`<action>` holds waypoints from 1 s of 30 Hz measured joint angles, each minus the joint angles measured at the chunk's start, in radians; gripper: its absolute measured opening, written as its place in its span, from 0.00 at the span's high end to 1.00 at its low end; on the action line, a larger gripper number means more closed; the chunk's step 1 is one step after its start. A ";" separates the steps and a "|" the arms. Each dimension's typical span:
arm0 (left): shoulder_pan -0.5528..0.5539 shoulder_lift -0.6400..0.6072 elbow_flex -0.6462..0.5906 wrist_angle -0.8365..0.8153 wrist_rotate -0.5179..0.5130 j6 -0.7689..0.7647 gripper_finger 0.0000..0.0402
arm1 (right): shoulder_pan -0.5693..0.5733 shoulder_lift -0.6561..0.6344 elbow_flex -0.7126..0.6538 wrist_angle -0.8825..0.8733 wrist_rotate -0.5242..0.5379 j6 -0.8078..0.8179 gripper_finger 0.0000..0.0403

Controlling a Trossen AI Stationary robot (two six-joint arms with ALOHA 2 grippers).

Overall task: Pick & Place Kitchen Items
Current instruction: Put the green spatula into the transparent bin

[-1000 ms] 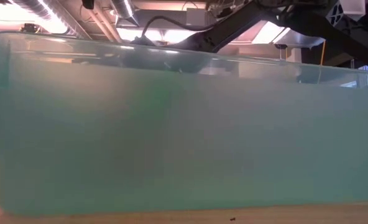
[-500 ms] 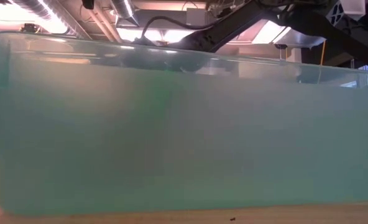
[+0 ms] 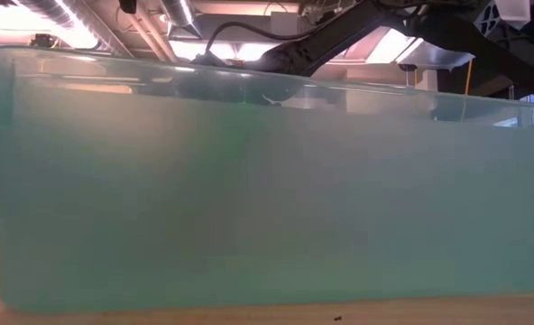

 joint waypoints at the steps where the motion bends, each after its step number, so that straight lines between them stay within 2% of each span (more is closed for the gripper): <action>1: 0.000 0.000 0.000 -0.002 0.000 0.000 0.47 | 0.000 0.000 0.000 -0.001 0.002 -0.002 0.89; 11: 0.000 -0.009 0.000 -0.113 -0.031 -0.016 0.47 | 0.000 -0.051 -0.007 -0.123 0.012 -0.021 0.90; 21: 0.001 -0.022 0.000 -0.134 -0.063 -0.016 0.47 | 0.016 -0.092 -0.011 -0.219 0.100 -0.047 0.97; 23: 0.001 -0.024 0.000 -0.159 -0.113 -0.017 0.47 | 0.017 -0.105 -0.010 -0.231 0.108 -0.055 0.98; 28: 0.002 -0.038 0.000 -0.267 -0.344 -0.061 0.47 | 0.019 -0.126 -0.009 -0.258 0.109 -0.055 0.99; 30: 0.002 -0.047 0.000 -0.303 -0.393 -0.100 0.47 | 0.021 -0.126 -0.009 -0.256 0.097 -0.060 0.99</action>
